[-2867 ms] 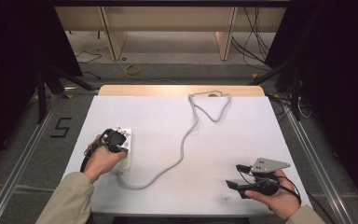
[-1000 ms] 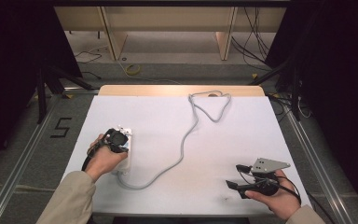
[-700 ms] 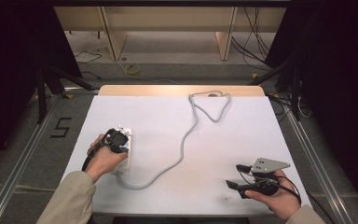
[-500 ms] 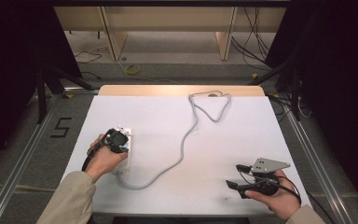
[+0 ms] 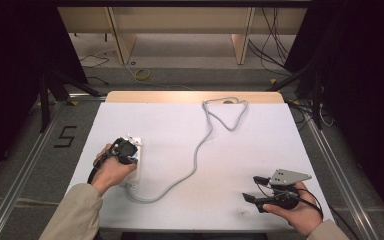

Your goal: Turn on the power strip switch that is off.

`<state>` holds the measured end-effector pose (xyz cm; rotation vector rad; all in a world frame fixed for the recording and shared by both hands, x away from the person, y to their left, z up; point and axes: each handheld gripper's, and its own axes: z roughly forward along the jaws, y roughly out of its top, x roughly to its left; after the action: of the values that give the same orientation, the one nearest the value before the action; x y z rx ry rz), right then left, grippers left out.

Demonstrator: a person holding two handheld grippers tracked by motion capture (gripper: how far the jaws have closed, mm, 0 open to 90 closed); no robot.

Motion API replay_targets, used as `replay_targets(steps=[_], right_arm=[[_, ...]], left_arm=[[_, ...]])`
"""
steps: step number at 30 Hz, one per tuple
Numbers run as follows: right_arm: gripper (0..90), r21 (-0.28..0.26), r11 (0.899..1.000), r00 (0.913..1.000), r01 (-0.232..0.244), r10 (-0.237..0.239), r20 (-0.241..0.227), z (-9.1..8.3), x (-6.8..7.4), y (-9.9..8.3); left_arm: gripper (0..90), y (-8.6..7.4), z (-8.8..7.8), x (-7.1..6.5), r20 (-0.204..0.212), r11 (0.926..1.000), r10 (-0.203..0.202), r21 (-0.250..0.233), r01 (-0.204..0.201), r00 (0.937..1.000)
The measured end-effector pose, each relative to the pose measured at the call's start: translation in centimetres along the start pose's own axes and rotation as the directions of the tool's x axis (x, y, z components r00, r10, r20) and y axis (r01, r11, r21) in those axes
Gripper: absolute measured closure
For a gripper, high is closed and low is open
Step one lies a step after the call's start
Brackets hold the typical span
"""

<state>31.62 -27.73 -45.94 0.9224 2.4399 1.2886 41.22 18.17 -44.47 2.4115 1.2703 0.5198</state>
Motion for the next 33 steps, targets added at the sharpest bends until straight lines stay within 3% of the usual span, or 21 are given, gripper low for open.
replay_targets(steps=[14, 17, 24, 25, 26, 33], right_arm=[[27.9, -0.002, 1.000, 1.0000, 0.000, 0.000, -0.001, 0.0, 0.0, 0.0], [27.9, -0.001, 1.000, 1.0000, 0.001, -0.001, 0.001, 0.0, 0.0, 0.0], [27.9, -0.001, 1.000, 1.0000, 0.002, -0.002, 0.001, 0.0, 0.0, 0.0], [27.9, 0.000, 1.000, 1.0000, 0.001, -0.001, 0.001, 0.0, 0.0, 0.0], [27.9, -0.001, 1.000, 1.0000, 0.001, -0.001, 0.001, 0.0, 0.0, 0.0], [27.9, -0.001, 1.000, 1.0000, 0.001, -0.001, 0.000, 0.0, 0.0, 0.0]], left_arm=[[89.9, -0.1, -0.1, 0.2, 0.025, 1.0000, -0.007, -0.006, 0.007, 0.9997], [89.8, -0.1, -0.1, 0.2, 0.036, 0.9996, -0.023, -0.013, 0.024, 0.9991], [89.1, 0.0, -0.6, 0.6, 0.026, 0.9949, -0.065, -0.076, 0.066, 0.9976], [81.7, 0.0, -0.7, 0.6, 0.034, 0.9934, -0.077, -0.082, 0.080, 0.9964], [81.4, 0.0, -0.7, 0.7, 0.040, 0.9916, -0.087, -0.092, 0.090, 0.9954], [81.1, 0.0, -1.1, 0.8, 0.026, 0.9866, -0.098, -0.128, 0.101, 0.9948]])
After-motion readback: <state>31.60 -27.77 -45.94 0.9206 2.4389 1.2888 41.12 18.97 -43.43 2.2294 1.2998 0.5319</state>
